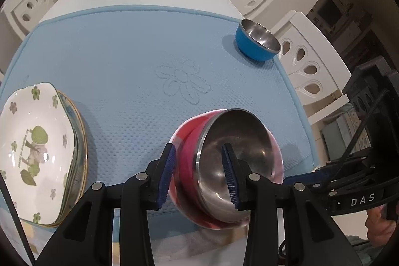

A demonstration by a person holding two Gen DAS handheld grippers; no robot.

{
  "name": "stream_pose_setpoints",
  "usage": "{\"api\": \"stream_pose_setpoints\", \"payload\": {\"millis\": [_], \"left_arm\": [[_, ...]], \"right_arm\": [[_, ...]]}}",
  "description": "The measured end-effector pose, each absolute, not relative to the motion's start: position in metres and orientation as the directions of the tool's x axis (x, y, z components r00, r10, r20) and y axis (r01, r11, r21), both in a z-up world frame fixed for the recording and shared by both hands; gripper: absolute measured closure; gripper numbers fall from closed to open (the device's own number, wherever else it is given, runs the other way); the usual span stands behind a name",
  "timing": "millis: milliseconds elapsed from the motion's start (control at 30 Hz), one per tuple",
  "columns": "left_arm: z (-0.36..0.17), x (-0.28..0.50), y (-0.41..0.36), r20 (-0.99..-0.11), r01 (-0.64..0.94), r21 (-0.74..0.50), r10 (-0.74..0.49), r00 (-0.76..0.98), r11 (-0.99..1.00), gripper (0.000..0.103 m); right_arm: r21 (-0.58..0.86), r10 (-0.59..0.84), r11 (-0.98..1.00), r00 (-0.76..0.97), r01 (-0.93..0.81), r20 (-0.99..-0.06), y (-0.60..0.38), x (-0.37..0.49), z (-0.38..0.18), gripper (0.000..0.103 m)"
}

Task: Organize plates and bowls
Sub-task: 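Carry the red steel bowl onto the pink bowl and lower it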

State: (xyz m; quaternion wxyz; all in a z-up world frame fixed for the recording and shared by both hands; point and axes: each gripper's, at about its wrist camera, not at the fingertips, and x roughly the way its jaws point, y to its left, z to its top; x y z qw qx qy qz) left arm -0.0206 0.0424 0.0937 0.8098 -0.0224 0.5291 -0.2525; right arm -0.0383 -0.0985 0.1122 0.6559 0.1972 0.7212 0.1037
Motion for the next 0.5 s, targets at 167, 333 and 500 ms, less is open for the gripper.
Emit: {"api": "stream_pose_setpoints", "payload": {"millis": [167,333,500], "left_arm": [[0.093,-0.021,0.043,-0.844,0.386,-0.306,-0.435,0.313,0.87,0.068],[0.096,-0.022,0.042,-0.843,0.393,-0.297,-0.432,0.319,0.87,0.068],[0.109,-0.018,0.048,-0.825,0.393,-0.317,-0.456,0.335,0.863,0.068]], "right_arm": [[0.422,0.433,0.894,-0.05,0.151,-0.9,-0.102,-0.037,0.116,0.073],[0.425,0.435,0.893,-0.044,0.146,-0.899,-0.103,-0.037,0.12,0.073],[0.44,0.448,0.887,-0.032,0.139,-0.893,-0.107,-0.039,0.129,0.073]]}}
